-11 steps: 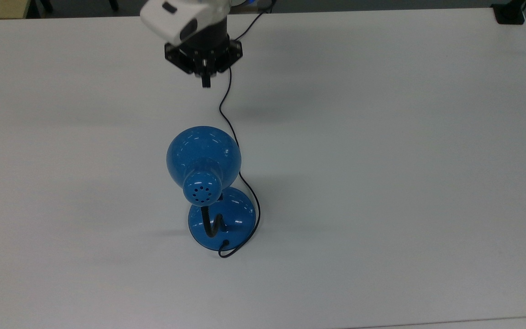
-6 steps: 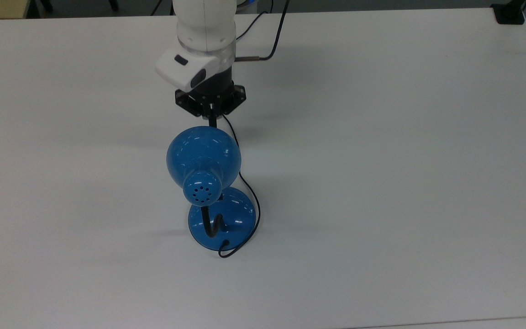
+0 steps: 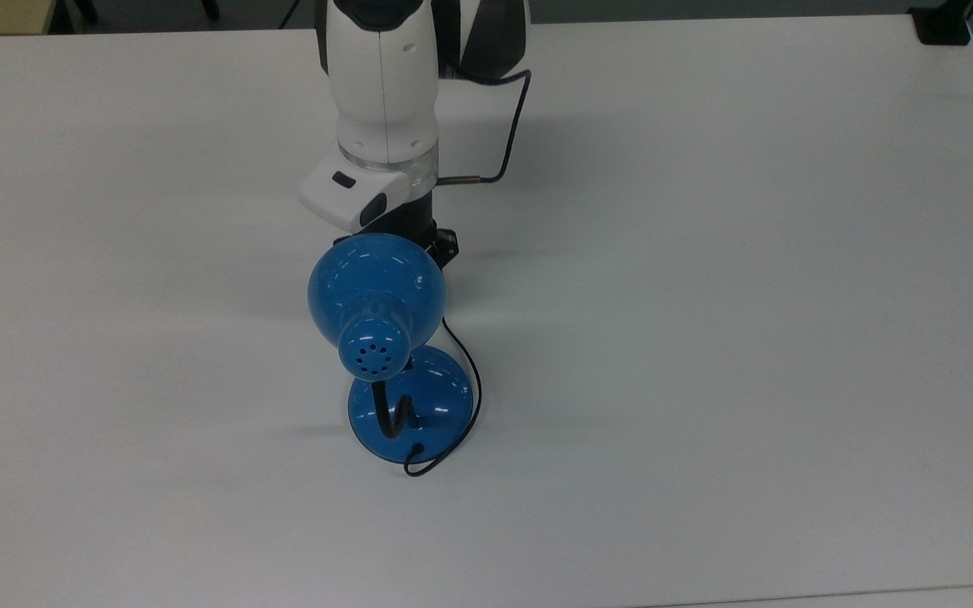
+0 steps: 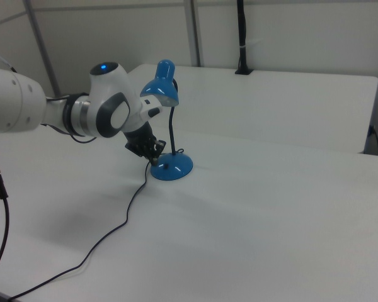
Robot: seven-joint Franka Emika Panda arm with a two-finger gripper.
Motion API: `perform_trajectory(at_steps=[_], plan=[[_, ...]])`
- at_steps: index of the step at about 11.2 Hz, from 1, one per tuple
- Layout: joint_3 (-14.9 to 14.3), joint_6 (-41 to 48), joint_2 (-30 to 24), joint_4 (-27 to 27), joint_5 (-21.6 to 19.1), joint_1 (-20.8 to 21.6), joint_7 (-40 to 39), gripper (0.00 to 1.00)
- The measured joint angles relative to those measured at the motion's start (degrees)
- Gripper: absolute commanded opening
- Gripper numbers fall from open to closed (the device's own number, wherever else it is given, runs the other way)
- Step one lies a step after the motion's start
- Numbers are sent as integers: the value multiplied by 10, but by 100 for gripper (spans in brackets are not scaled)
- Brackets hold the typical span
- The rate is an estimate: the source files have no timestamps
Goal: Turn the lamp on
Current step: 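Move the closed gripper down onto the switch on the blue lamp base, then press down on the lamp base switch with the gripper fingertips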
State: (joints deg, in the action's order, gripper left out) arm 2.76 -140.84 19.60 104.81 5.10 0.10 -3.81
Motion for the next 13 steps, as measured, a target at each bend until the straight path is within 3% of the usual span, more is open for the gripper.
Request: perform_trajectory(at_steps=[6, 13], plan=[[-1, -150, 60, 1, 0, -4, 0, 0], [-1, -198, 78, 0, 0, -6, 0, 0]])
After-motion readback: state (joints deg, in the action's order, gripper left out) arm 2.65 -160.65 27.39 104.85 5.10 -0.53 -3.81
